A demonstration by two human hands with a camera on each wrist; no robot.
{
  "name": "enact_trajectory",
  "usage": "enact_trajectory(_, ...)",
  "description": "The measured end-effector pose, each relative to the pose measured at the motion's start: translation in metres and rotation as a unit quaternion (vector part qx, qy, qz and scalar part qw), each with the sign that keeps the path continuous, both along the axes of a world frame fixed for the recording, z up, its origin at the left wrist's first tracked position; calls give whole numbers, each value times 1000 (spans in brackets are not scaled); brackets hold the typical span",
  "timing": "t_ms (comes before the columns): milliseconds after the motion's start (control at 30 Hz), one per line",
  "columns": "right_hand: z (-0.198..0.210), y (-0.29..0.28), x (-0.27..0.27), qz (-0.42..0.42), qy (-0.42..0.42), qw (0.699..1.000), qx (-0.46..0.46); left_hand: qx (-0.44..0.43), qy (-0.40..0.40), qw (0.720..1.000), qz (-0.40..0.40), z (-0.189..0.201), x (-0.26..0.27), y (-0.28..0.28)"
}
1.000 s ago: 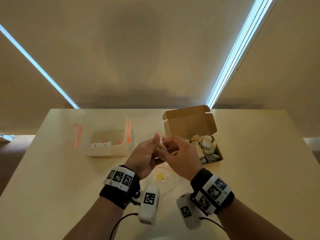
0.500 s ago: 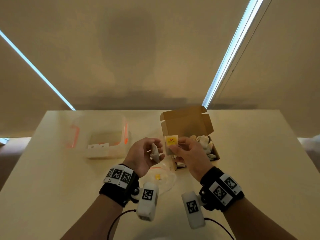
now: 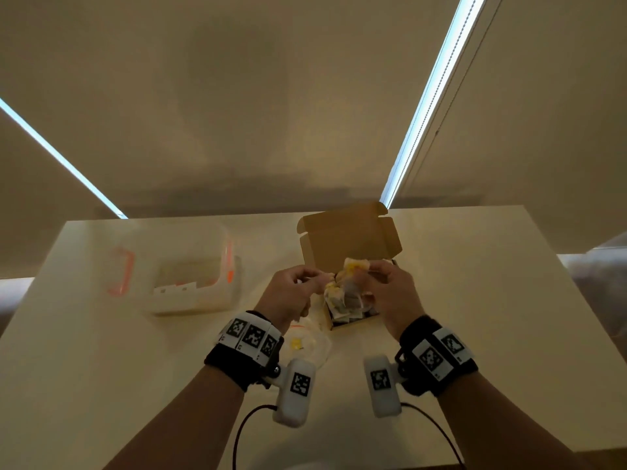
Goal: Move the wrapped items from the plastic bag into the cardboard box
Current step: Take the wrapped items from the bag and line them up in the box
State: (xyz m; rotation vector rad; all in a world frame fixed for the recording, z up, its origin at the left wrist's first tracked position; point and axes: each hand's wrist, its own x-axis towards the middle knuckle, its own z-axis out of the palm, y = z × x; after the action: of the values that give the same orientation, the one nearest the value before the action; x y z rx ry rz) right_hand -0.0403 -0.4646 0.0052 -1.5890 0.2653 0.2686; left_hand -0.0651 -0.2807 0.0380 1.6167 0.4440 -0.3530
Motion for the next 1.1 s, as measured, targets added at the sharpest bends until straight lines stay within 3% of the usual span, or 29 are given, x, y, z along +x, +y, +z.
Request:
enact_trajectory(67, -18, -27, 20, -81, -1, 996, -22, -76, 77, 993, 44, -6, 1, 2)
enact_trajectory(133, -40, -53, 39, -103, 36, 993, -42, -129, 128, 980, 82, -10, 2, 7)
enact_trajectory(200, -62, -66, 51, -68, 84, 992, -72, -146, 141, 974, 100, -16, 0, 12)
enact_trajectory(267, -81, -69, 60, 4, 109, 981, -160, -155, 138, 972, 112, -21, -2, 16)
enact_trajectory(367, -97, -62, 71, 109, 117, 935, -317, -166, 133, 970, 119, -26, -10, 20)
enact_trajectory(467, -104, -51, 75, 222, 122, 857, -448, -194, 139, 961, 143, -31, -18, 24)
enact_trajectory(600, -115, -43, 74, 227, 120, 824, -505, -283, 143, 931, 182, -32, -26, 31)
enact_trajectory(700, -114, -42, 72, 191, 88, 841, -498, -299, 125, 923, 208, -29, -28, 32)
enact_trajectory(800, -93, -38, 61, 113, 6, 902, -417, -293, 105, 920, 238, -25, -25, 28)
enact_trajectory(900, -54, -16, 31, 136, -76, 931, -330, -255, 88, 937, 223, -21, -19, 18)
enact_trajectory(1033, -9, 24, -12, 210, 20, 971, -113, -174, 38, 968, 179, -19, -13, -2)
enact_trajectory(1100, -7, 33, -19, 212, 33, 973, -81, -150, 17, 973, 175, -17, -10, -10)
